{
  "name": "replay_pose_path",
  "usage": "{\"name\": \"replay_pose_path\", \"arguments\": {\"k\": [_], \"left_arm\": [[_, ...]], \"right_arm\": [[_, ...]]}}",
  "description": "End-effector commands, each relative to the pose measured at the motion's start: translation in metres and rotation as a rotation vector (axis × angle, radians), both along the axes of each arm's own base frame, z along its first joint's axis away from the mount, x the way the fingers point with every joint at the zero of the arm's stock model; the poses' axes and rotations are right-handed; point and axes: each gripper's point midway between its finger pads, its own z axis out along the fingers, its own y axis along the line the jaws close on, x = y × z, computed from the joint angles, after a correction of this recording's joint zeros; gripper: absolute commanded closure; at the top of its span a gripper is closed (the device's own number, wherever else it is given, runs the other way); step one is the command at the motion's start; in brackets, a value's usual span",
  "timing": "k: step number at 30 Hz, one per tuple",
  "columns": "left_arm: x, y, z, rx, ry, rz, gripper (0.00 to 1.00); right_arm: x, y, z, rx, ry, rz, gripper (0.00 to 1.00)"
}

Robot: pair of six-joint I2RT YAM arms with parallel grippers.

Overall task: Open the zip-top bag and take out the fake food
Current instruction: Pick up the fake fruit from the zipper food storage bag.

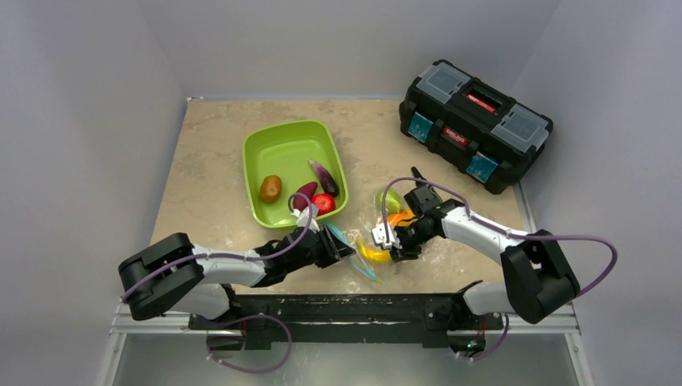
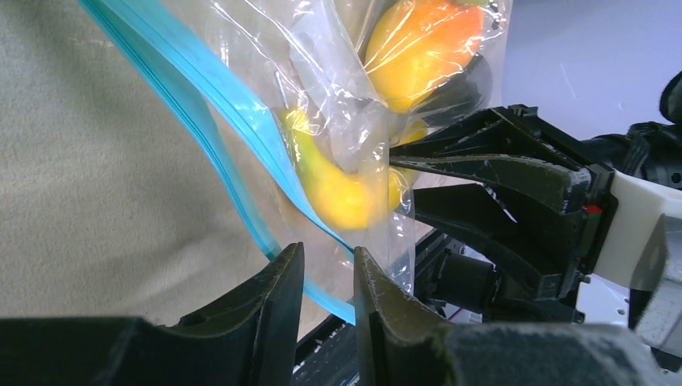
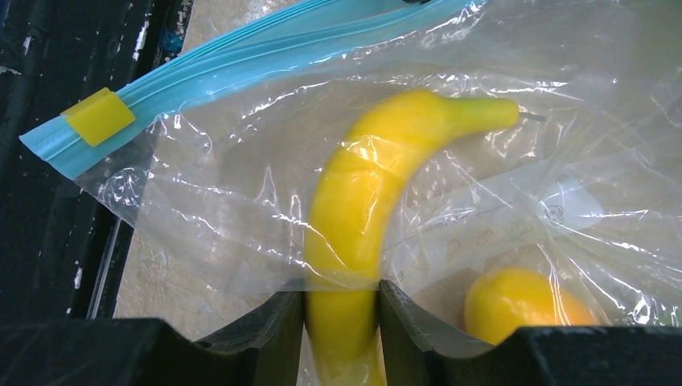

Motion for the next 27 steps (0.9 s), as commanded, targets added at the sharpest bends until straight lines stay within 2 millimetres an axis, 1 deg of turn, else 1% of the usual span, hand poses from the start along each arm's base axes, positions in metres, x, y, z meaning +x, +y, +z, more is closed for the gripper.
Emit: {"name": "replay_pose_path", "arguments": {"k": [1, 3, 5, 6, 8, 10, 11, 13, 14, 18, 23, 27], "left_arm": [[0.005, 0.006, 0.028, -0.099, -0.062, 0.056, 0.70], [0.005, 0.020, 0.029, -0.085, -0.075, 0.091, 0.65], [0.004, 0.028, 0.028, -0.059, -0.072, 0.104, 0.62], [0.003, 0.030, 0.026, -0.051, -0.067, 0.105, 0.62], [0.001, 0.029, 0.024, -0.048, -0.056, 0.100, 0.69], [0.001, 0.026, 0.021, -0.041, -0.042, 0.091, 0.74], [0.001, 0.022, 0.023, -0.048, -0.042, 0.083, 0.77], [0.000, 0.016, 0.020, -0.035, -0.026, 0.061, 0.83], [0.000, 0.011, 0.021, -0.038, -0.020, 0.047, 0.85], [0.000, 0.002, 0.017, -0.025, 0.002, 0.027, 0.87], [0.006, -0.007, 0.023, -0.028, -0.013, 0.018, 0.88], [0.010, -0.013, 0.021, -0.004, 0.006, 0.011, 0.88]], "right_arm": [[-0.003, 0.001, -0.001, 0.011, -0.002, 0.005, 0.65], [-0.003, 0.002, 0.000, 0.015, -0.002, 0.006, 0.65], [-0.003, 0.003, 0.000, 0.015, 0.002, 0.007, 0.65], [-0.003, 0.003, 0.000, 0.016, 0.004, 0.009, 0.65], [-0.003, 0.004, 0.000, 0.017, 0.005, 0.009, 0.65], [-0.003, 0.004, 0.000, 0.019, 0.003, 0.010, 0.65], [-0.003, 0.004, 0.001, 0.018, 0.003, 0.009, 0.65], [-0.004, 0.003, 0.001, 0.017, 0.003, 0.010, 0.65], [-0.004, 0.004, 0.001, 0.018, 0.003, 0.010, 0.65], [-0.004, 0.003, 0.002, 0.019, 0.001, 0.010, 0.66], [-0.005, 0.004, 0.002, 0.025, 0.007, 0.013, 0.65], [-0.005, 0.005, 0.003, 0.026, 0.003, 0.016, 0.66]]}}
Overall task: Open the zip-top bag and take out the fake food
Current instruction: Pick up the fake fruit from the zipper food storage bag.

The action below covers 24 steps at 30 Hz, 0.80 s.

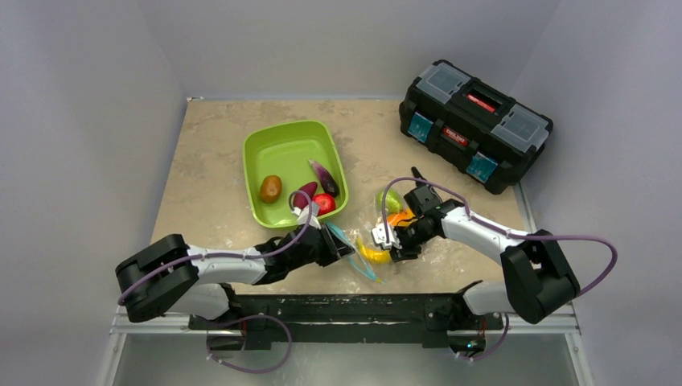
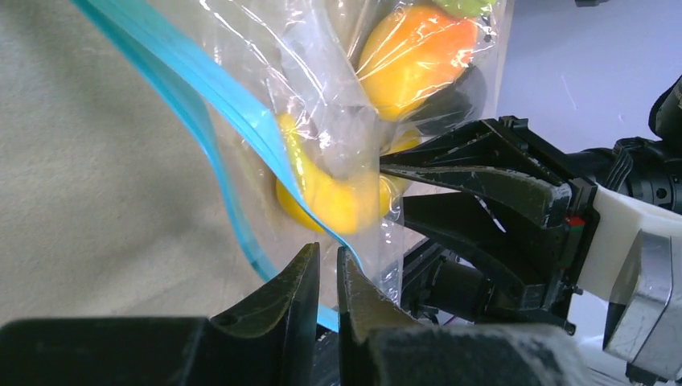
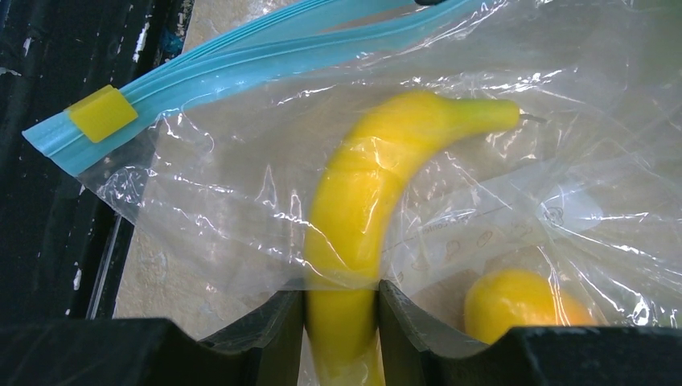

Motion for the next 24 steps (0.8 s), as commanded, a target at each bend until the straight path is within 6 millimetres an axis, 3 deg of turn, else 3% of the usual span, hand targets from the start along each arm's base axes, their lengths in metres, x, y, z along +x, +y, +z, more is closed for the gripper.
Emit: {"name": "replay_pose_path", "arguments": {"k": [1, 9, 16, 24], "left_arm": [[0.008, -0.016, 0.013, -0.020, 0.003, -0.011, 0.88], [0.016, -0.027, 0.005, 0.073, 0.079, -0.014, 0.81], [0.010, -0.022, -0.011, 0.132, 0.148, -0.004, 0.72], [0.018, -0.033, -0.011, 0.108, 0.156, -0.010, 0.66]], "right_arm": [[-0.005, 0.004, 0.003, 0.023, 0.001, 0.014, 0.66], [-0.006, 0.005, 0.003, 0.028, 0.005, 0.016, 0.66], [-0.007, 0.006, 0.003, 0.028, 0.007, 0.018, 0.66], [-0.008, 0.007, 0.002, 0.028, 0.011, 0.023, 0.66]]}}
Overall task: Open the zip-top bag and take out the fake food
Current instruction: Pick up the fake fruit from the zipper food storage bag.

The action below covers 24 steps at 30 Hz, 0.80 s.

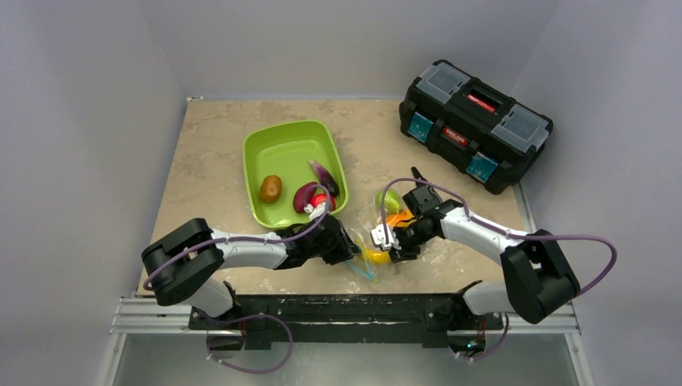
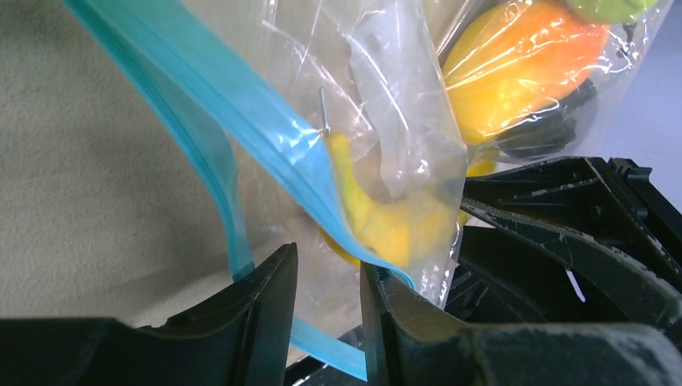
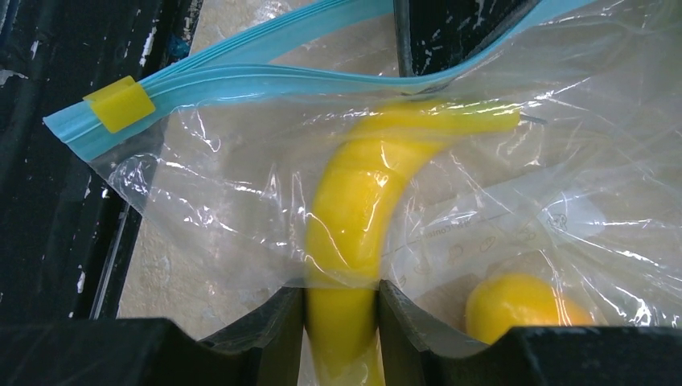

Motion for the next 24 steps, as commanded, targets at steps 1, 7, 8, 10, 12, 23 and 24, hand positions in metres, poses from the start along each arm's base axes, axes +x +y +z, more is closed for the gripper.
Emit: {"name": "replay_pose_path", "arguments": {"k": [1, 7, 8, 10, 12, 23, 24], "left_arm": [[0.016, -0.022, 0.020, -0.072, -0.015, 0.002, 0.65], [0.023, -0.034, 0.021, -0.097, -0.006, 0.006, 0.61], [0.023, -0.035, 0.021, -0.105, -0.001, 0.010, 0.60], [0.024, -0.036, 0.020, -0.101, 0.009, 0.016, 0.57], [0.023, -0.033, 0.016, -0.072, 0.038, 0.024, 0.53], [0.010, -0.032, -0.002, 0.036, 0.189, 0.056, 0.50], [0.008, -0.032, -0.004, 0.054, 0.208, 0.056, 0.51]], "right_arm": [[-0.006, 0.005, 0.002, 0.027, 0.011, 0.013, 0.66], [-0.006, 0.005, 0.002, 0.028, 0.013, 0.014, 0.66], [-0.006, 0.005, 0.002, 0.029, 0.012, 0.015, 0.66], [-0.006, 0.005, 0.002, 0.029, 0.014, 0.013, 0.66], [-0.006, 0.006, 0.002, 0.030, 0.013, 0.014, 0.66], [-0.007, 0.008, 0.004, 0.043, 0.024, 0.015, 0.66], [-0.007, 0.008, 0.004, 0.042, 0.026, 0.015, 0.66]]}}
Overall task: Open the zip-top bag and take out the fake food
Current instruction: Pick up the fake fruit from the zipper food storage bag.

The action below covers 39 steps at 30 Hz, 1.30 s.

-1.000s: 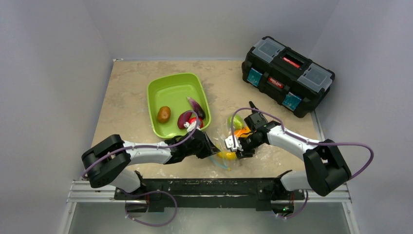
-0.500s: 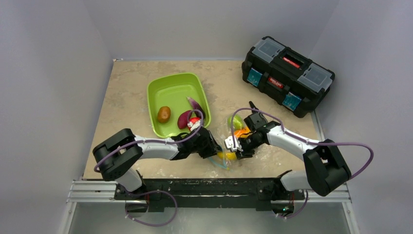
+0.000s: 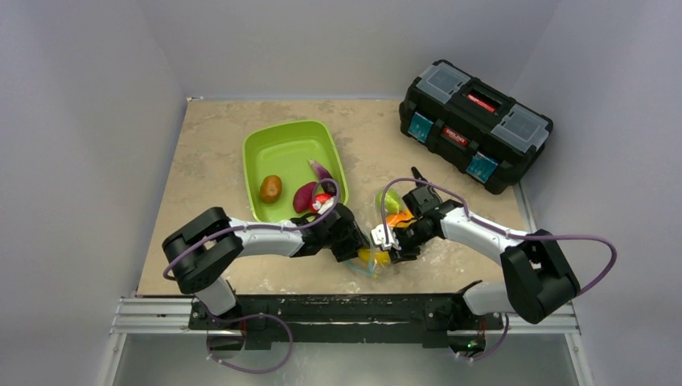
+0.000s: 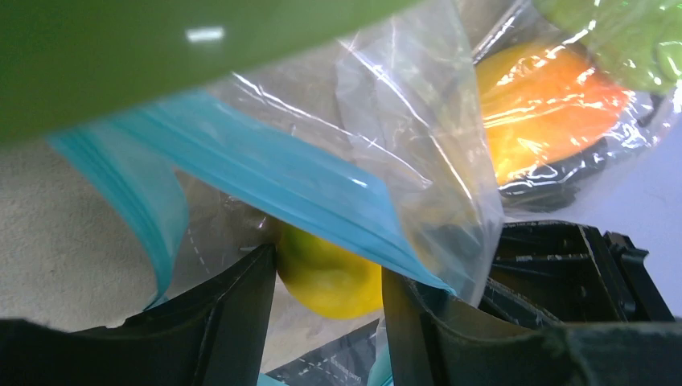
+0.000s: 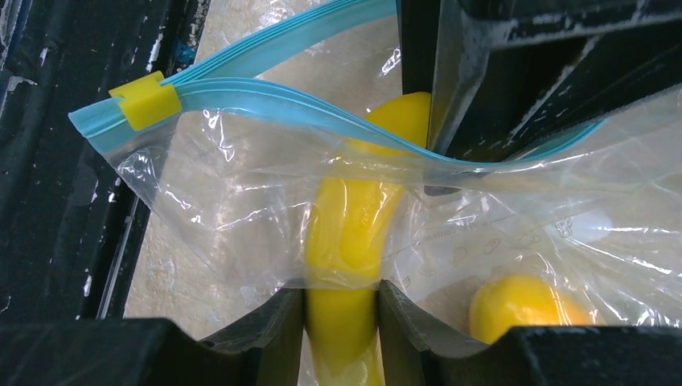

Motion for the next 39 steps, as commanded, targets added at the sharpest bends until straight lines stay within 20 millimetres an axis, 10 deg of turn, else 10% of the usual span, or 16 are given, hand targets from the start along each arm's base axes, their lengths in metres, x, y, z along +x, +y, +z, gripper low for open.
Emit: {"name": "replay_pose_path", "arguments": {"k": [1, 16, 39], "left_arm": [[-0.006, -0.008, 0.000, 0.034, 0.088, 0.006, 0.51], [0.000, 0.002, 0.012, 0.095, 0.028, -0.007, 1.00], [0.009, 0.063, 0.069, 0.296, -0.251, -0.118, 1.00]], "right_arm": [[-0.005, 0.006, 0.003, 0.033, 0.015, 0.011, 0.66], [-0.007, 0.006, 0.006, 0.040, 0.015, 0.024, 0.58], [-0.005, -0.001, 0.018, 0.091, 0.012, 0.015, 0.39]]}}
